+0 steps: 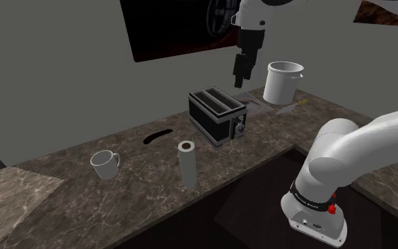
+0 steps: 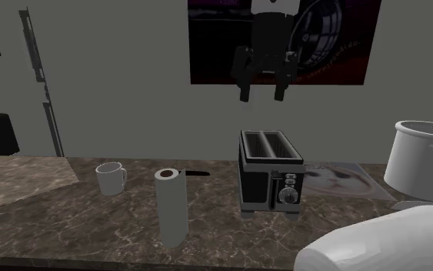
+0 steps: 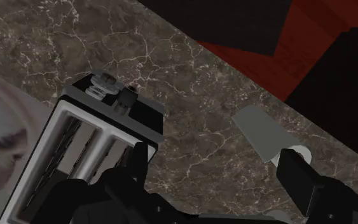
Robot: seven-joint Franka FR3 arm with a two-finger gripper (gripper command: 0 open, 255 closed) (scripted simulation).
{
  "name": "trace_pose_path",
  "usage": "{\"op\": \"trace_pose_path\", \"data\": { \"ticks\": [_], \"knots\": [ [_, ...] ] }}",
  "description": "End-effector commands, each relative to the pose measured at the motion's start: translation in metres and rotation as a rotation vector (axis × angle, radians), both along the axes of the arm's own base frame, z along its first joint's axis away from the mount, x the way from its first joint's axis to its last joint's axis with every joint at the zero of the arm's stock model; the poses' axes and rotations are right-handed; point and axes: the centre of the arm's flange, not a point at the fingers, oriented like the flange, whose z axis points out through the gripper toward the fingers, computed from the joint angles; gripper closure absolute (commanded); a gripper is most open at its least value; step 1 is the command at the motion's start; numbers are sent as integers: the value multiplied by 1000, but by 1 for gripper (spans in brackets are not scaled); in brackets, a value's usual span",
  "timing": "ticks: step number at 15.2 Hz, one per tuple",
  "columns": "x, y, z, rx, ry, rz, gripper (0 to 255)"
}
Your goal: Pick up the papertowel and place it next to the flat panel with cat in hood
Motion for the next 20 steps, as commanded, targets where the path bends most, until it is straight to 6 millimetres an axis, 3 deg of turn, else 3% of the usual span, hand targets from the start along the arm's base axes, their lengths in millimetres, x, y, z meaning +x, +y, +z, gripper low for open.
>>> {"op": "trace_pose_path", "data": {
  "ticks": [1, 11, 20],
  "knots": [
    [0, 0, 0, 0, 0, 0, 0],
    [55, 95, -76, -41, -35, 284, 0],
    [83, 189, -147, -78, -67, 540, 0]
  ]
}}
